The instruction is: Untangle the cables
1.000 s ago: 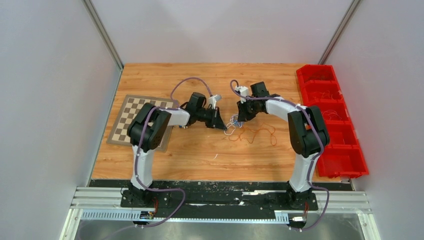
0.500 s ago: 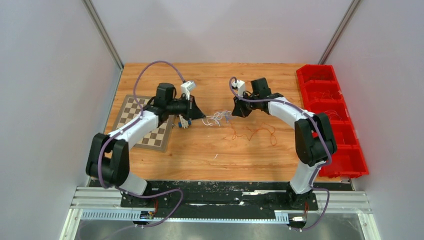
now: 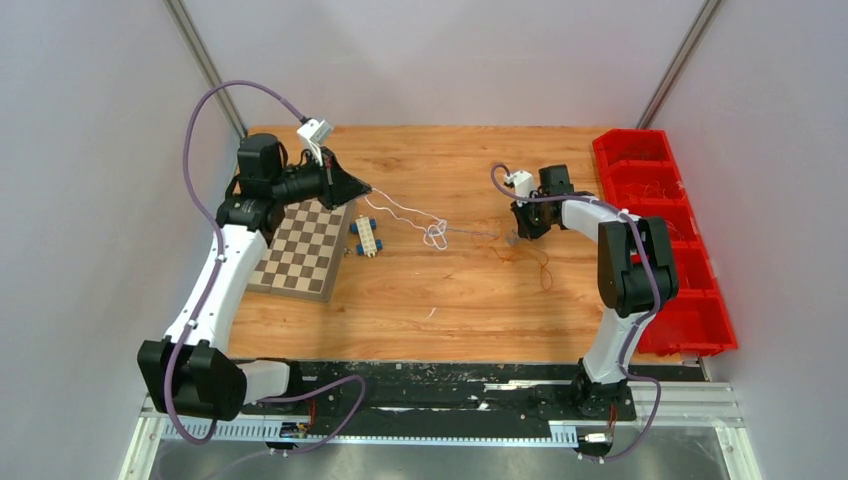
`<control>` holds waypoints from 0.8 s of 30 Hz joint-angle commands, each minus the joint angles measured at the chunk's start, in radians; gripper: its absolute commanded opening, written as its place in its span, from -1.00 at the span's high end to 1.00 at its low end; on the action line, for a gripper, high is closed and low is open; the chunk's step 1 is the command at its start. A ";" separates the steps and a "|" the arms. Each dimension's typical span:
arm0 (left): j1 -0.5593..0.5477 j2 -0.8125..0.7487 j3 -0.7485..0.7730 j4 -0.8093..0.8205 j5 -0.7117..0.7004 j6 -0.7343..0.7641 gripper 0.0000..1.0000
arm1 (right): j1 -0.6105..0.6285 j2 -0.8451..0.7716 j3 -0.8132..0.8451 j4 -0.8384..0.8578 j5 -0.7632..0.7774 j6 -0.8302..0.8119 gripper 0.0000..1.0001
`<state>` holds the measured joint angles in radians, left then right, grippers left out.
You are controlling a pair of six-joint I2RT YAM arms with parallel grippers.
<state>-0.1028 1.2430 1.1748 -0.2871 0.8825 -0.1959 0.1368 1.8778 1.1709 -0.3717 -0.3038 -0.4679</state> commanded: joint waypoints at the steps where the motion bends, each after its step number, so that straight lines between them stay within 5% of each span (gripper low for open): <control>1: 0.010 -0.034 0.140 -0.055 0.023 0.050 1.00 | 0.004 -0.014 -0.004 -0.043 0.043 -0.042 1.00; 10: 0.245 0.022 0.515 -0.072 0.046 -0.016 1.00 | -0.018 0.007 -0.037 -0.020 0.123 -0.132 1.00; 14: 0.372 0.063 0.640 0.039 0.094 -0.172 1.00 | -0.024 0.008 -0.060 -0.006 0.141 -0.156 1.00; 24: 0.464 0.148 0.881 0.159 0.090 -0.276 1.00 | -0.026 -0.005 -0.091 0.004 0.159 -0.184 1.00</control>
<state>0.3271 1.3724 1.9720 -0.2260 0.9699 -0.3912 0.1257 1.8572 1.1290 -0.3130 -0.2249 -0.6125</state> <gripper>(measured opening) 0.006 0.003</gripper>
